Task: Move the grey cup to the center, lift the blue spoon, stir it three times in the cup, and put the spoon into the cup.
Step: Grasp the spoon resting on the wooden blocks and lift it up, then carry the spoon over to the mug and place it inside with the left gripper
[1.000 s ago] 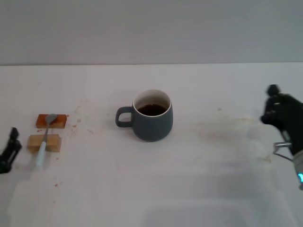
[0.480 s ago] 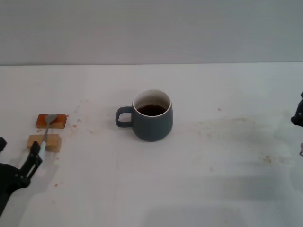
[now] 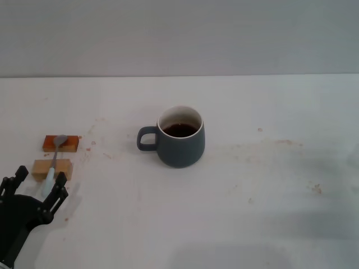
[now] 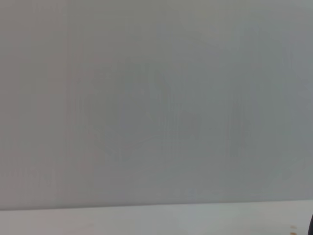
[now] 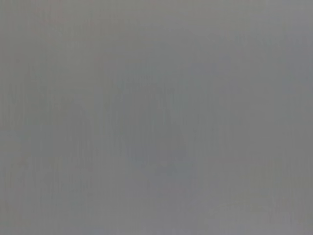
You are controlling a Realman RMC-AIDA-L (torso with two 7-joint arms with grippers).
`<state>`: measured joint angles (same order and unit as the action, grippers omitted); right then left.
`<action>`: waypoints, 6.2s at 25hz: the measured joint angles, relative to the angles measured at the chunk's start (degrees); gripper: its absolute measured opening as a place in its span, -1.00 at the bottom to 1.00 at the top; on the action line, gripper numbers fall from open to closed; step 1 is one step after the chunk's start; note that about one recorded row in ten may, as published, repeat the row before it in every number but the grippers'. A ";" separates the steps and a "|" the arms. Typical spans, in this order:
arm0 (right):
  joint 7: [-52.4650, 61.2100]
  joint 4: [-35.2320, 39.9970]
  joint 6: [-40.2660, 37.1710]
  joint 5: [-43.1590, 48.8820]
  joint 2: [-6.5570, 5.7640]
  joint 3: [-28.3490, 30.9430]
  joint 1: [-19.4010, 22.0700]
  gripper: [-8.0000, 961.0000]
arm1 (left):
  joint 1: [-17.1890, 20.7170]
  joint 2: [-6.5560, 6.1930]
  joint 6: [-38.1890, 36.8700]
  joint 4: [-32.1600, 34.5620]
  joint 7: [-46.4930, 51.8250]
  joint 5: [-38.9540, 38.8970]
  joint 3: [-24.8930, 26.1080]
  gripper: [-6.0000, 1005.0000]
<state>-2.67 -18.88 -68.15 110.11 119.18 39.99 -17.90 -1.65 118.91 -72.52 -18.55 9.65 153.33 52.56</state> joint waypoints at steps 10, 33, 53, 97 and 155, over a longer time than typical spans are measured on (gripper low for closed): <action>0.01 0.10 -0.15 0.00 -0.01 0.70 0.23 -0.99 | -1.08 0.09 4.87 -0.22 -2.33 0.03 -0.26 0.53; -0.26 0.07 -0.15 0.08 -0.09 0.70 -0.20 -0.99 | -2.40 0.00 8.99 0.02 -2.29 -0.75 0.00 0.51; -0.32 0.07 -0.23 0.42 -0.09 0.70 -0.11 -0.99 | -2.29 -0.27 9.86 -0.24 -2.20 -1.36 0.42 0.02; -0.16 -0.41 -1.26 0.42 0.00 0.09 1.03 -0.99 | 1.16 -9.12 26.55 -30.29 -12.44 3.27 1.39 -0.63; 0.21 3.06 -6.46 -4.44 0.09 5.91 10.85 -0.99 | -4.37 -1.05 126.66 -95.01 -45.55 11.80 14.25 -0.63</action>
<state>-2.46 -15.82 -74.60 105.66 119.26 45.90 -7.05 -6.02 117.86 54.14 -113.57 -35.90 165.13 66.81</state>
